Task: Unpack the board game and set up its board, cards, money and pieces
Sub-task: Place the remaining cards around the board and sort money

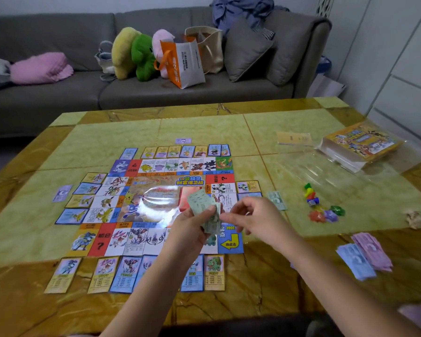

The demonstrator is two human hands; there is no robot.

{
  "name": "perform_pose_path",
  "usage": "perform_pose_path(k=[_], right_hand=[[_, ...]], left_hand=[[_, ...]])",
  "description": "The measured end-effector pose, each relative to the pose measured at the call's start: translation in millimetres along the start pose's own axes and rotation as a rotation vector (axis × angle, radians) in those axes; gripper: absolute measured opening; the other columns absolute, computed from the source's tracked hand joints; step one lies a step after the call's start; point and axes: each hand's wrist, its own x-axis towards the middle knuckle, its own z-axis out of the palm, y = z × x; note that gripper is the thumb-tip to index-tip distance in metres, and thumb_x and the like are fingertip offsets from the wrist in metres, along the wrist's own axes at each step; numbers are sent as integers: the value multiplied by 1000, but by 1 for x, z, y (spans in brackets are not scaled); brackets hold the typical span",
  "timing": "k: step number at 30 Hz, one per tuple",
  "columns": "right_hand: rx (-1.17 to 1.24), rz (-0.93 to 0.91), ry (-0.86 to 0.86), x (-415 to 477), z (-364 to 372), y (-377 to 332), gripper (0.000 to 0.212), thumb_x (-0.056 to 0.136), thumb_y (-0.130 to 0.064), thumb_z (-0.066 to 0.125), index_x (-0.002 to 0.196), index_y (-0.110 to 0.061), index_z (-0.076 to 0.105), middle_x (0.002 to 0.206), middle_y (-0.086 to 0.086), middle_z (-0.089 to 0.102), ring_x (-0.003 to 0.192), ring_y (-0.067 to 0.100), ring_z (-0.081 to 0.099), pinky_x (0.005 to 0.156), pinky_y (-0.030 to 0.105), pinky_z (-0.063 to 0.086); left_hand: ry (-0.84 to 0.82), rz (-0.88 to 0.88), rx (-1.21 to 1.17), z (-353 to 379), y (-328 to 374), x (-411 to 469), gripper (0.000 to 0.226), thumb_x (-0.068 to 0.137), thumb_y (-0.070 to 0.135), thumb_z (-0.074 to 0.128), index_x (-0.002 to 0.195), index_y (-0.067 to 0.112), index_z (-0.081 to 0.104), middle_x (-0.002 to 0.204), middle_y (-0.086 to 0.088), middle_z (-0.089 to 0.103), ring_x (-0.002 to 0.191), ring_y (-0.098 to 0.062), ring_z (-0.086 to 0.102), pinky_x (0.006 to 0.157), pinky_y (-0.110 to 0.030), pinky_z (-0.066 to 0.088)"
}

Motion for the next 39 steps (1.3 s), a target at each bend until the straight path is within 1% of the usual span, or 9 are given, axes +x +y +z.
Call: perform_pose_path(k=[5,9,14,18,20,26,31,36,39], right_hand=[[132,-42,65,0,29,-10,25,76,-30,78,76,-10,64,69,1,67,55,10,67,52,19,50],[158,-83,140,18,32,-23,19,79,-20,76,70,-5,68,61,4,68,53,10,64,55,21,53],[118,-115,10,47,34,-38,14,84,-16,70,72,-10,71,66,-1,69,52,1,61,54,12,49],[198,-97,-120,86,30,-50,9,91,-9,60,87,-8,69,73,-2,70,55,7,67,50,19,51],[97,-136,-81,117,24,-53,10,92,-10,59,95,-6,68,76,4,68,51,13,61,49,25,44],[-128,-250,86,233,14,-71,17,88,-9,64,104,-11,69,80,0,62,62,5,48,52,11,34],[-273,-220,50,311,24,-76,6,89,-18,65,94,-17,68,82,1,61,66,9,50,56,21,34],[-267,-185,-15,354,42,-67,23,86,-18,69,105,-6,71,95,6,66,86,15,55,76,24,36],[-264,-131,-27,369,44,-62,25,84,-20,72,103,-4,72,97,8,68,86,16,56,76,25,37]], left_hand=[[55,74,-60,-3,10,-1,22,86,3,60,107,-5,59,87,-15,66,78,-24,67,64,-27,58],[54,102,-41,-10,29,4,12,89,7,58,96,-1,63,83,-10,71,76,-20,69,66,-26,58],[44,132,-87,-31,51,16,20,93,4,50,107,0,63,93,-12,74,84,-20,71,67,-28,59],[155,135,-209,-55,62,29,22,94,2,48,114,1,58,92,-8,75,82,-16,72,61,-23,57],[200,124,-257,-68,67,34,21,96,3,46,114,2,57,86,-6,75,78,-16,73,60,-24,58],[199,-5,-423,-100,82,38,26,98,7,40,111,-4,60,98,-18,71,85,-28,72,63,-30,60],[224,2,-428,-117,90,46,27,97,7,38,107,-2,62,99,-18,72,83,-29,72,63,-32,60],[234,5,-417,-121,95,47,28,97,8,37,105,-2,63,99,-20,72,81,-30,73,64,-35,60],[241,4,-425,-122,95,48,28,97,8,38,104,-2,63,99,-20,72,81,-31,72,61,-35,60]])
